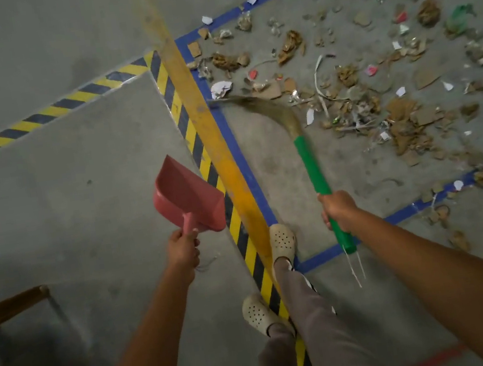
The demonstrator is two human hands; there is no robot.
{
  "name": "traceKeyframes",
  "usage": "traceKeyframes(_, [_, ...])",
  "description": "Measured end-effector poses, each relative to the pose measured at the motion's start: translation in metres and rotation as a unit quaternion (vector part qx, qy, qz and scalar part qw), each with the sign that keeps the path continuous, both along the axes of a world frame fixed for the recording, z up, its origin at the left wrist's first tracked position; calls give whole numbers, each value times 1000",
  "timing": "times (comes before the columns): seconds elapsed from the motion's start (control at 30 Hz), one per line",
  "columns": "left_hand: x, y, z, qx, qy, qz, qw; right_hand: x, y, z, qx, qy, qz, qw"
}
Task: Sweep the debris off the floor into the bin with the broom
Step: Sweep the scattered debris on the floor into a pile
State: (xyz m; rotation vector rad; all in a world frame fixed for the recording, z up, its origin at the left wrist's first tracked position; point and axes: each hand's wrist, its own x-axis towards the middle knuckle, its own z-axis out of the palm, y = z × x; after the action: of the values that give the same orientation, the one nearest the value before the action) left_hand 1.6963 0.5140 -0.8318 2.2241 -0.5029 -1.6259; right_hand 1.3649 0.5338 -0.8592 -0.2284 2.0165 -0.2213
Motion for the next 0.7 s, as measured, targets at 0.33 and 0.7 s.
traceKeyframes(0.33, [-26, -52, 9, -10, 6, -32, 999, 20, 13, 37, -33, 7, 46, 998])
traceKeyframes(0.7, [17, -117, -4, -14, -24, -32, 999, 107, -99, 14, 24, -121, 133, 983])
